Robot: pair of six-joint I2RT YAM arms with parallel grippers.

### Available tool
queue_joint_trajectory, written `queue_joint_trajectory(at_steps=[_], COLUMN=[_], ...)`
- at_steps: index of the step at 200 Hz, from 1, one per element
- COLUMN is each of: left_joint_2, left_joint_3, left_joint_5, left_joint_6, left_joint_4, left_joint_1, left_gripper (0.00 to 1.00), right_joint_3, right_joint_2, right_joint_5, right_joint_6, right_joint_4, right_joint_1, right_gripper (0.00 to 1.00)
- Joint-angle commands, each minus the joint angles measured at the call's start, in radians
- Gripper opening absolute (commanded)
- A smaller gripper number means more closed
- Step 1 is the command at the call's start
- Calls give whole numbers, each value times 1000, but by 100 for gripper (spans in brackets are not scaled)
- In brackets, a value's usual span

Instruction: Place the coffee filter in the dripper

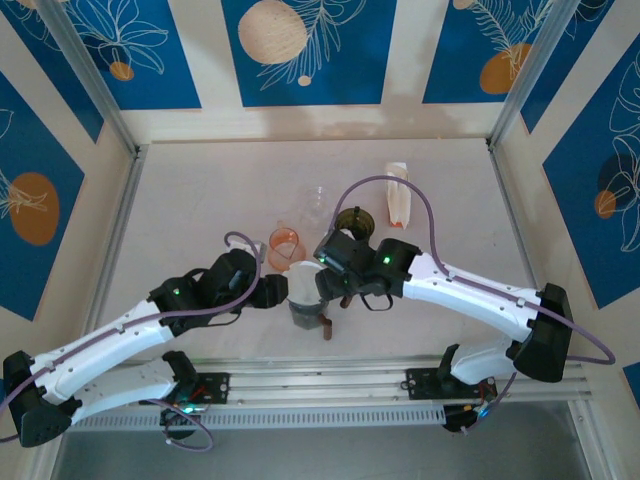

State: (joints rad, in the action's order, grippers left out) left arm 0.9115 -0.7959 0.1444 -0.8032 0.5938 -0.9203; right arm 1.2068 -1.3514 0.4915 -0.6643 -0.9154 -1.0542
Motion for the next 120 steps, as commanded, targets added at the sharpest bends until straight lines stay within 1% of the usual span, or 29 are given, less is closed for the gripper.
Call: queue_joint_trajectory(at_steps=[1,63,95,120], left_joint_2=[-13,-19,-20,-26], left_joint_3=[6,3,4,5], left_joint_5=[27,27,27,21], left_joint_6=[-3,-5,-7,-10], left_joint_4=[31,32,34,26], left_joint_1=[8,9,8,10], left_gripper=[60,60,62,65], right_joint_3=[-16,0,-14,-56], right_joint_2=[30,60,118,180], right_joint_5=[28,28,33,30], right_joint_6=[-29,-15,-18,-12], right_joint_4=[-19,13,37,86], right_joint_1=[4,-3,-4,-9], right_gripper=[69,70,70,70])
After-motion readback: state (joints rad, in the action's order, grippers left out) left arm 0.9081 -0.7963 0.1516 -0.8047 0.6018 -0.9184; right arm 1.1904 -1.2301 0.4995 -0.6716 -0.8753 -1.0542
